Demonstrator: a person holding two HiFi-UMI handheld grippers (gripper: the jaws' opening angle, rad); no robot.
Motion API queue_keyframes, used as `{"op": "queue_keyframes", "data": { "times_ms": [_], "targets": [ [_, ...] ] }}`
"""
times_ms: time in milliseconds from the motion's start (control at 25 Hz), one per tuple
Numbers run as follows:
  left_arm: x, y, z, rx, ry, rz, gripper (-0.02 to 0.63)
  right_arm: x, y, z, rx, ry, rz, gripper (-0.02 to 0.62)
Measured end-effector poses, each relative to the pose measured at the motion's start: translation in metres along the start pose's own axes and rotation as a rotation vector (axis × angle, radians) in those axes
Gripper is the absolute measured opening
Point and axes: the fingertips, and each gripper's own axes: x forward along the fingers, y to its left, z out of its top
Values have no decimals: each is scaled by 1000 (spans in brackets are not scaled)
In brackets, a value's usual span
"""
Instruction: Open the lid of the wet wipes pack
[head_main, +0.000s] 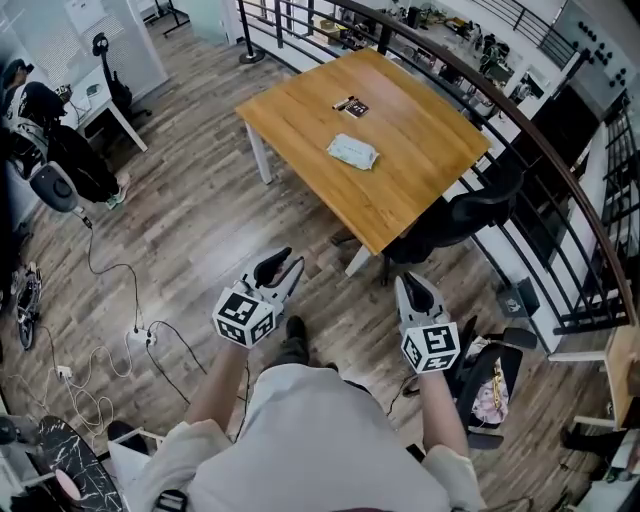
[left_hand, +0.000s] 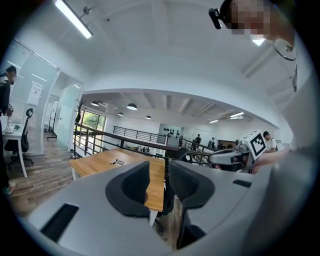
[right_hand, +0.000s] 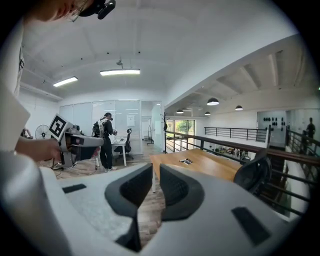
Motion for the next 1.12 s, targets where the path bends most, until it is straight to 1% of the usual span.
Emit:
{"op": "queue_keyframes", "data": {
  "times_ms": [240,560,840,1120],
  "targets": [
    [42,51,12,19,21,-47,116,59,-14,17,7,9,-41,32],
    [88,112,22,32,50,-116,117,122,-30,30,12,31,-109,31],
    [112,143,31,46,61,-166,117,153,-37,39,8,40,-151,31],
    [139,159,29,28,82,-167,117,178,-53,38,15,62,-148,31]
  ]
}}
